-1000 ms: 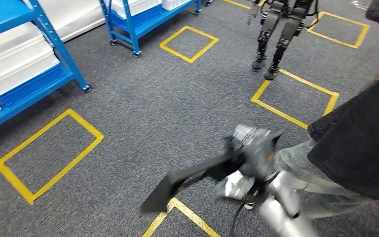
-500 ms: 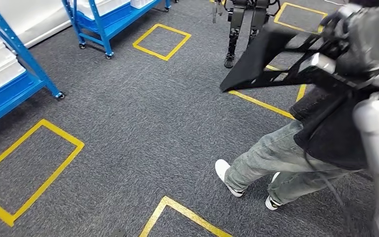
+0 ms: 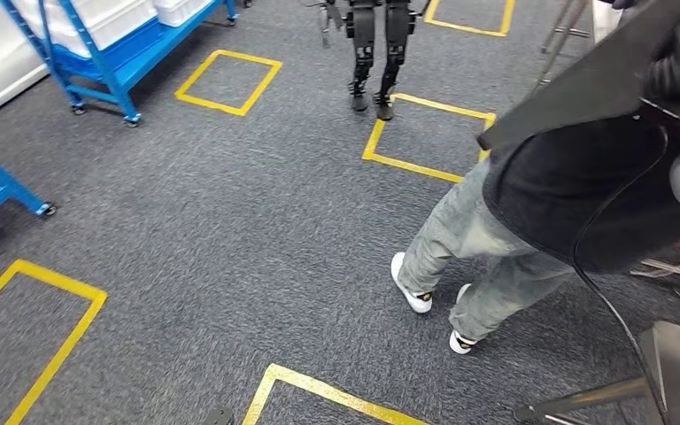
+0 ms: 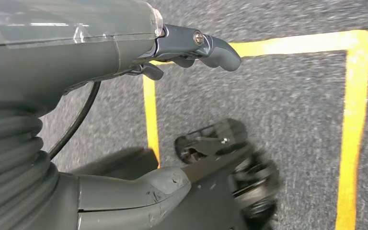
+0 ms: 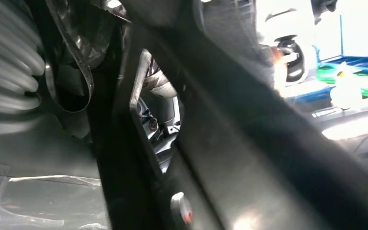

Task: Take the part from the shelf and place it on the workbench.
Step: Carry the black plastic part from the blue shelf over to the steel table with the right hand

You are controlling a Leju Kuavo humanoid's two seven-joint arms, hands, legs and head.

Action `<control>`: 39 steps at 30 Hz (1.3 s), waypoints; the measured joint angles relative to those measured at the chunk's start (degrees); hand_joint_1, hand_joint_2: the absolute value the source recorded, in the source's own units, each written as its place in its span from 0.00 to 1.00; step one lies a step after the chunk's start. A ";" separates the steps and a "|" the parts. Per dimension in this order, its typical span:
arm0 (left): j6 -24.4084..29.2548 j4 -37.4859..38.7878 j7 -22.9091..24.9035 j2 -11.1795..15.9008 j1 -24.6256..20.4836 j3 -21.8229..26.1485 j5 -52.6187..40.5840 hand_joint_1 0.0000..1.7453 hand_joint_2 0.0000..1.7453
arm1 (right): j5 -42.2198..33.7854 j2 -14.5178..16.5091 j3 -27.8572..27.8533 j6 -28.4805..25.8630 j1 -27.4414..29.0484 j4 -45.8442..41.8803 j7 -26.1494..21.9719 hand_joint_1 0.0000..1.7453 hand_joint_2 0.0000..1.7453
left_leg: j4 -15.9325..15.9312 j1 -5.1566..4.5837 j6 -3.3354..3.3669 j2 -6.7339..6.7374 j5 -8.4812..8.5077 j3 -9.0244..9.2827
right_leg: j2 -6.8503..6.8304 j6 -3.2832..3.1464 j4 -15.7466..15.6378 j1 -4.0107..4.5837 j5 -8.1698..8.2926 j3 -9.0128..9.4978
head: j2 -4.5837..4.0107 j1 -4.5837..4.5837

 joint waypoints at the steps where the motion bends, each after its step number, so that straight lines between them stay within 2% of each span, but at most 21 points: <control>1: 0.05 0.00 0.01 0.00 -0.03 -0.03 0.02 0.00 1.00 | -0.08 0.00 0.06 -0.06 0.11 0.08 -0.04 1.00 1.00 | -2.98 0.09 0.29 -1.50 1.50 1.16 | 0.72 0.19 0.07 -0.10 0.01 -0.09 | 0.00 -0.01; 3: 0.16 0.00 0.04 -0.05 -0.14 -0.05 0.03 0.00 1.00 | -0.20 -0.10 0.19 -0.18 0.51 0.20 -0.07 1.00 1.00 | -5.36 0.05 0.60 -2.95 1.95 2.12 | 2.00 0.87 0.05 -0.59 0.29 -0.64 | 0.00 -0.03; 5: 0.27 0.00 0.10 -0.16 -0.27 -0.08 0.04 0.00 1.00 | -0.45 -0.48 0.25 -0.26 1.13 0.28 -0.11 1.00 1.00 | -6.68 -0.06 0.79 -1.64 2.04 2.57 | 2.79 1.67 -0.29 -0.99 0.63 -1.02 | 0.00 -0.04; 7: 0.39 0.00 0.14 -0.31 -0.36 -0.09 0.07 0.00 1.00 | -1.02 -0.88 0.16 -0.36 1.65 0.34 -0.16 1.00 1.00 | -8.02 0.15 1.15 -0.39 2.48 3.20 | 0.65 2.28 1.17 -0.87 -0.37 -1.83 | 0.00 0.05; 9: 0.46 0.00 0.14 -0.42 -0.42 -0.10 0.10 0.00 1.00 | -1.48 -0.90 0.08 -0.65 2.35 0.34 -0.37 1.00 1.00 | -8.60 0.20 1.42 0.68 2.66 3.67 | -2.51 2.86 6.94 -0.88 -3.27 -4.54 | 0.00 0.13; 11: 0.50 0.00 0.22 -0.44 -0.41 -0.11 0.11 0.00 1.00 | -1.61 -0.71 0.08 -1.06 3.55 0.34 -0.65 1.00 1.00 | -8.55 0.14 1.48 1.71 2.47 3.84 | -3.53 3.43 13.48 -1.23 -5.42 -7.96 | 0.00 0.14; 12: 0.51 0.00 0.26 -0.45 -0.39 -0.11 0.15 0.00 1.00 | -1.62 -0.67 0.08 -1.22 4.13 0.34 -0.77 1.00 1.00 | -8.47 0.13 1.46 2.23 2.29 3.92 | -3.70 3.62 14.53 -1.38 -5.13 -8.67 | 0.00 0.13; 14: 0.51 0.00 0.31 -0.48 -0.42 -0.11 0.22 0.00 1.00 | -1.65 -0.64 0.07 -1.35 4.74 0.34 -0.99 1.00 1.00 | -8.19 0.12 1.30 3.09 1.76 4.23 | -4.52 3.71 9.78 -1.48 -1.63 -6.47 | 0.00 0.14; 16: 0.52 0.00 0.31 -0.57 -0.47 -0.11 0.30 0.00 1.00 | -1.75 -0.62 -0.05 -1.47 4.81 0.32 -1.11 1.00 1.00 | -7.79 -0.11 0.90 3.78 1.03 4.69 | -7.15 3.21 2.28 -0.83 1.30 -2.61 | 0.00 0.12; 18: 0.53 0.00 0.32 -0.70 -0.53 -0.11 0.39 0.00 1.00 | -1.81 -0.62 -0.33 -1.73 4.77 0.31 -1.11 1.00 1.00 | -7.62 -0.45 0.32 4.52 0.47 5.00 | -8.74 2.33 -0.71 0.06 1.61 -1.18 | 0.00 0.10; 20: 0.54 0.00 0.33 -0.78 -0.57 -0.13 0.46 0.00 1.00 | -1.80 -0.78 -0.99 -1.99 4.70 0.33 -1.03 1.00 1.00 | -7.67 -0.54 -0.32 5.44 -0.05 5.24 | -7.71 1.50 -0.95 0.14 1.58 -1.14 | 0.00 0.09; 22: 0.54 0.00 0.32 -0.80 -0.60 -0.13 0.50 0.00 1.00 | -1.78 -1.02 -1.86 -2.10 4.47 0.36 -0.96 1.00 1.00 | -6.10 -0.41 -0.83 4.90 -1.54 4.89 | -6.36 0.80 -1.53 -0.19 1.75 -0.74 | 0.00 0.08; 25: 0.54 0.00 0.32 -0.80 -0.62 -0.13 0.57 0.00 1.00 | -1.75 -1.04 -2.33 -2.13 4.10 0.45 -0.88 1.00 1.00 | 3.84 -0.12 -1.11 3.08 -6.45 0.40 | -4.28 0.11 -1.79 -0.31 1.78 -0.39 | -0.01 0.07; 27: 0.54 0.00 0.33 -0.80 -0.58 -0.13 0.63 0.00 1.00 | -1.69 -1.02 -2.48 -2.15 4.10 0.66 -0.72 1.00 1.00 | 9.24 -0.01 -1.24 2.86 -7.65 -2.65 | -2.58 0.08 -1.57 -0.31 1.71 -0.39 | -0.01 0.08; 28: 0.54 0.00 0.33 -0.80 -0.58 -0.13 0.65 0.00 1.00 | -1.65 -1.05 -2.65 -2.16 4.07 0.83 -0.60 1.00 1.00 | 8.90 0.08 -1.28 2.77 -6.53 -2.82 | -1.68 0.14 -1.37 -0.36 1.65 -0.40 | -0.01 0.08; 29: 0.54 0.00 0.33 -0.80 -0.60 -0.13 0.68 0.00 1.00 | -1.59 -1.13 -2.88 -2.17 3.97 1.01 -0.42 1.00 1.00 | 6.31 0.22 -1.29 2.49 -4.44 -1.91 | -0.80 0.28 -1.11 -0.45 1.54 -0.41 | -0.01 0.08; 31: 0.55 0.00 0.33 -0.81 -0.66 -0.13 0.76 0.00 1.00 | -1.26 -1.51 -3.43 -2.20 3.33 1.48 -0.07 1.00 1.00 | -1.28 0.62 -1.27 0.37 -0.53 1.20 | 0.84 0.80 -0.32 -0.63 1.22 -0.69 | -0.02 0.08; 33: 0.57 0.00 0.36 -0.84 -0.72 -0.13 0.91 0.00 1.00 | -0.66 -2.12 -3.85 -2.15 2.10 2.35 0.33 1.00 1.00 | -5.05 0.70 -1.09 -1.44 0.54 2.87 | 2.33 1.53 0.23 -0.89 1.22 -1.33 | -0.01 0.09; 35: 0.60 0.00 0.41 -0.86 -0.79 -0.15 1.06 0.00 1.00 | 0.00 -3.35 -4.19 -2.03 0.82 3.67 0.85 1.00 1.00 | -5.41 0.46 -0.52 -0.83 0.57 3.07 | 3.63 2.35 0.06 -1.26 1.64 -1.80 | -0.01 0.09; 37: 0.62 0.00 0.43 -0.90 -0.90 -0.17 1.16 0.00 1.00 | 0.51 -5.11 -4.72 -1.86 -0.50 5.27 1.22 1.00 1.00 | -6.11 0.38 0.45 0.45 1.14 3.24 | 1.89 2.89 0.87 -1.31 1.06 -2.38 | -0.01 0.14; 39: 0.62 0.00 0.43 -0.92 -0.90 -0.20 1.25 0.00 1.00 | 0.68 -6.26 -5.12 -1.72 -2.03 6.73 1.41 1.00 1.00 | -6.68 0.30 1.16 1.77 1.55 3.32 | -1.82 3.23 5.53 -1.18 -1.79 -4.49 | 0.00 0.21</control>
